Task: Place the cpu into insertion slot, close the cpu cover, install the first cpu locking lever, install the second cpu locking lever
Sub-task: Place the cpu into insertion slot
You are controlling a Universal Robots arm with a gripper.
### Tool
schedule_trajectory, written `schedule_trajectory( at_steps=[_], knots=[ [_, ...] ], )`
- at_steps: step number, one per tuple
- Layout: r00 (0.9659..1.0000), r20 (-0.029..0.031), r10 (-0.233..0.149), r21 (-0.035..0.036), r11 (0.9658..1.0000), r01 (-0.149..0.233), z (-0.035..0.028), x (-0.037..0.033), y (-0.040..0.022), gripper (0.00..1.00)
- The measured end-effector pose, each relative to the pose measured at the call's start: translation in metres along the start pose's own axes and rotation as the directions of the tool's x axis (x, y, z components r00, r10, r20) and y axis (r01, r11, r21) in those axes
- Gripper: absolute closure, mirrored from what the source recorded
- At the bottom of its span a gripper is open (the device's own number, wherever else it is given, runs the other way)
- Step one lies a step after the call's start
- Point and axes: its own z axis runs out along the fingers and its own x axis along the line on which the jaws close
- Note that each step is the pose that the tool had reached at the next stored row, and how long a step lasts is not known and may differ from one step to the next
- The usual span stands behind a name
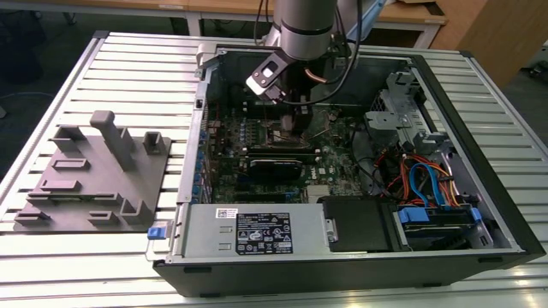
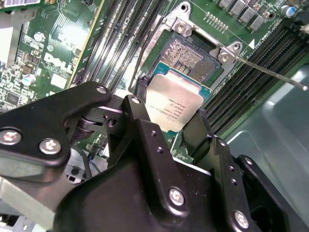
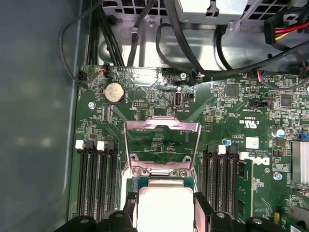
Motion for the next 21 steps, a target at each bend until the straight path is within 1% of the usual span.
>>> schedule_trajectory(
  at_steps=[3,6,9,14,19,21],
  knots=[
    [1.0,-0.0005,0.0,0.0,1.0,0.0,0.0024,0.0,-0.0018,0.45],
    [1.0,-0.0031,0.0,-0.0001,1.0,0.0,0.0035,0.0001,-0.003,0.45],
    [1.0,-0.0032,0.0,0.0,1.0,0.0,0.005,0.0001,-0.0031,0.45],
    [1.0,-0.0035,0.0,-0.0002,1.0,0.0,0.0056,0.0001,-0.0031,0.45],
    [1.0,-0.0032,0.0,0.0,1.0,0.0,0.0089,0.0,-0.0033,0.45],
    [1.0,-0.0031,0.0,-0.0001,1.0,0.0,0.0102,0.0,-0.0046,0.45]
  ],
)
